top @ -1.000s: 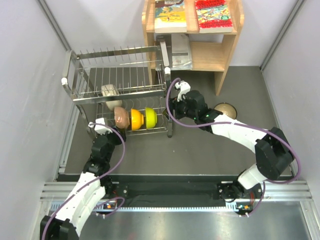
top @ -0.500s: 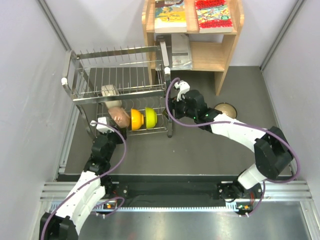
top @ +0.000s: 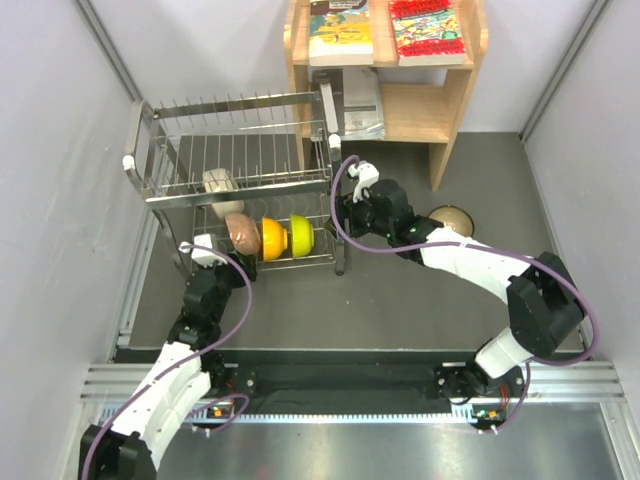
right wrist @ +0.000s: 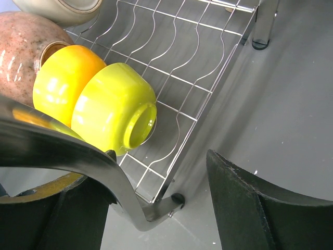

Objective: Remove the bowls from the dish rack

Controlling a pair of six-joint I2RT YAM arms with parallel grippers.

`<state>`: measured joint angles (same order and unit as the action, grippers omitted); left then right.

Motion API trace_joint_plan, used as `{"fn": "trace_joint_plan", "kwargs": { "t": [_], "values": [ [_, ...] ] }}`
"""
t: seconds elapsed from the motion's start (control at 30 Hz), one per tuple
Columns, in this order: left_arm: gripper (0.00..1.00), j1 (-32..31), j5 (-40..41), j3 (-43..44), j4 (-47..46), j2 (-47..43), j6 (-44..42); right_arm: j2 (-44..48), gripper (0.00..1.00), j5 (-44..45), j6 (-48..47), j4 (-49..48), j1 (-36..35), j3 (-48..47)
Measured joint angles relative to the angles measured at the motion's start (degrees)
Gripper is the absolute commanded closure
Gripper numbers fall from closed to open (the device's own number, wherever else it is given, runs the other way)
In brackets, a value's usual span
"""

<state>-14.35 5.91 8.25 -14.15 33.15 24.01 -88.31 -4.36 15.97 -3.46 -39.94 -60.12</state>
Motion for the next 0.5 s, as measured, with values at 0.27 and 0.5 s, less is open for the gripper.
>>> {"fn": "trace_joint_plan", "kwargs": {
  "t": [0.27,0.5],
  "values": [
    [0.38,0.0,-1.1,-0.2,-5.0,0.3,-1.2,-0.1,0.31,0.0,-0.2,-0.1,0.0,0.0],
    [0.47,0.0,-3.6,-0.9,-12.3,9.4,-1.8,-0.1,0.31,0.0,-0.5,-0.1,0.0,0.0]
  ]
}}
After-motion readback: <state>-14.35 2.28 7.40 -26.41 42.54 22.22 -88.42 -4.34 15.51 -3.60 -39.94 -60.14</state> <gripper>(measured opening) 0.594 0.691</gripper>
